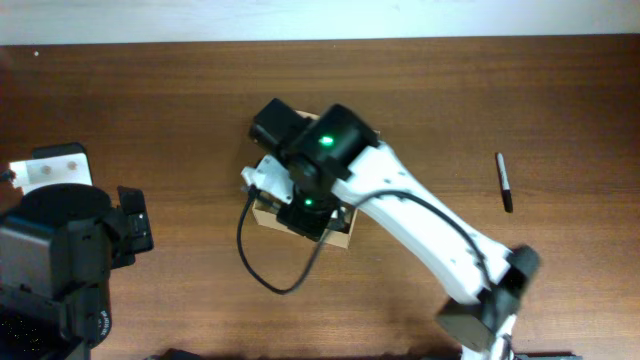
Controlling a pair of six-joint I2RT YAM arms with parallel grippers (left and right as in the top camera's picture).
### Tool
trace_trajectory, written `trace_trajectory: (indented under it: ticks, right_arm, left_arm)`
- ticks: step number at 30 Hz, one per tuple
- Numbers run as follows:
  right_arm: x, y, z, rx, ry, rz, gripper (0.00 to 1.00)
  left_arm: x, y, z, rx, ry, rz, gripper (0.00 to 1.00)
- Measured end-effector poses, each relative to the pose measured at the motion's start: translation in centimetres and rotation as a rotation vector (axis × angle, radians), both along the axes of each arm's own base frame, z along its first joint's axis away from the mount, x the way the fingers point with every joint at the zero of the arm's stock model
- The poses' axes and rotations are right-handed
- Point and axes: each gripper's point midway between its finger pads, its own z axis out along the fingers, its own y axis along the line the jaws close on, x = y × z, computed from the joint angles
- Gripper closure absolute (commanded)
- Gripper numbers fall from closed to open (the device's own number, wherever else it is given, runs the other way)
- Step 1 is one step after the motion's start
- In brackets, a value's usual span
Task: Pack container
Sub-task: 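Carry the clear pen with the right gripper into the box and release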
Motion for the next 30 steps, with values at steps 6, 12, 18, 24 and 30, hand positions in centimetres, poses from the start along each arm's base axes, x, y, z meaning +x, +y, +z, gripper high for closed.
trace_trajectory:
  ticks: [6, 12, 18, 24, 30]
  right_arm:
    - [-0.2, 0.2, -2.4, 0.052, 0.166, 0.093, 0.96]
    - [3.1, -1.9, -3.0, 0.123, 0.196, 0.072, 0.96]
    - [5.7, -4.3, -3.0, 0.168, 0.199, 0.009, 0.96]
    - [7.5, -5.5, -3.1, 0.173, 0.168, -0.048, 0.96]
    - [9.7, -6.7, -4.6, 0.061, 0.086, -0.137, 0.96]
  left_arm:
    - [-0.1, 0.0, 0.0, -0.001, -0.002, 0.0, 0.01]
    - [-0.1, 0.0, 0.0, 0.0, -0.002, 0.0, 0.01]
    - [-0.1, 0.0, 0.0, 0.0, -0.002, 0.0, 0.01]
    - [-0.1, 0.0, 0.0, 0.0, -0.002, 0.0, 0.01]
    - [-0.1, 0.0, 0.0, -0.001, -0.002, 0.0, 0.01]
